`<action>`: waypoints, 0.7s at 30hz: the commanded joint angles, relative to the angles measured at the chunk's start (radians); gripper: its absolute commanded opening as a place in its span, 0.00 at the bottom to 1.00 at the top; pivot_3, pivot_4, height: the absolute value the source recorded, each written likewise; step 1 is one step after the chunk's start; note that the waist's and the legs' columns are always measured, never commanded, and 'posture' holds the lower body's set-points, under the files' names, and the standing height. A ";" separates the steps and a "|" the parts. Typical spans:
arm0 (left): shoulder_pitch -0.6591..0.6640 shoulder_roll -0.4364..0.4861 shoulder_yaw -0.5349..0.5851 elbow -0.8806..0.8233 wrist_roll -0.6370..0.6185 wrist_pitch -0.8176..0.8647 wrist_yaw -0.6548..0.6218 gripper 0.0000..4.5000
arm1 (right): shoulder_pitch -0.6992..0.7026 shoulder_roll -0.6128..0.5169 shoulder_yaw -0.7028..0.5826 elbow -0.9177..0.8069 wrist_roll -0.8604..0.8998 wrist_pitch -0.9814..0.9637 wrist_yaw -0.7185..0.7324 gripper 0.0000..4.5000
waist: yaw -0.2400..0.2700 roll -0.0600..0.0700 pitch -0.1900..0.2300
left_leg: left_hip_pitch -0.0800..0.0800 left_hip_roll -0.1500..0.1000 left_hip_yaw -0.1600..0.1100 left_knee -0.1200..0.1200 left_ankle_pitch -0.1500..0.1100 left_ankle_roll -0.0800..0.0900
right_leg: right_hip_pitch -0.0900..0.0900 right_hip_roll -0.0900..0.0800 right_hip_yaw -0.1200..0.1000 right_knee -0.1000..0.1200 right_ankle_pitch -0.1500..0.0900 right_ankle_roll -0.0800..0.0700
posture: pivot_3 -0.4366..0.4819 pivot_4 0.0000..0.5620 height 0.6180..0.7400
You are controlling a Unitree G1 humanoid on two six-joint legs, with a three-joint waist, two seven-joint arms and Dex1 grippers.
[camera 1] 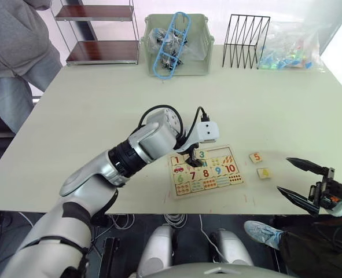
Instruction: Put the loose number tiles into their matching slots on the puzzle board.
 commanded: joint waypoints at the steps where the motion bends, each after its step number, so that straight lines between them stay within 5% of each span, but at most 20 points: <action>1: -0.035 0.015 0.072 0.001 -0.033 0.004 -0.025 0.97 | 0.004 -0.008 -0.011 -0.038 0.016 0.003 -0.007 1.00 | 0.000 0.000 0.000 | 0.000 0.000 0.000 0.000 0.000 0.000 | 0.000 0.000 0.000 0.000 0.000 0.000 | 0.48 0.27 1.00; 8: -0.028 0.059 0.159 0.055 -0.083 -0.082 -0.068 0.97 | -0.005 -0.009 -0.012 -0.028 0.015 0.006 -0.007 1.00 | 0.000 0.000 0.000 | 0.000 0.000 0.000 0.000 0.000 0.000 | 0.000 0.000 0.000 0.000 0.000 0.000 | 0.48 0.27 1.00; 19: 0.028 0.007 0.363 0.268 -0.141 -0.341 -0.008 0.97 | -0.023 -0.005 -0.012 -0.005 0.010 0.001 0.003 1.00 | 0.000 0.000 0.000 | 0.000 0.000 0.000 0.001 0.000 0.000 | 0.000 0.000 0.000 0.001 0.000 0.000 | 0.48 0.27 1.00; 21: 0.047 -0.003 0.379 0.300 -0.147 -0.406 -0.021 0.83 | -0.019 -0.003 -0.013 -0.009 0.011 -0.001 0.001 1.00 | 0.000 0.000 0.000 | 0.000 0.000 0.000 0.001 0.000 0.000 | 0.000 0.000 0.000 0.002 0.000 0.000 | 0.48 0.27 1.00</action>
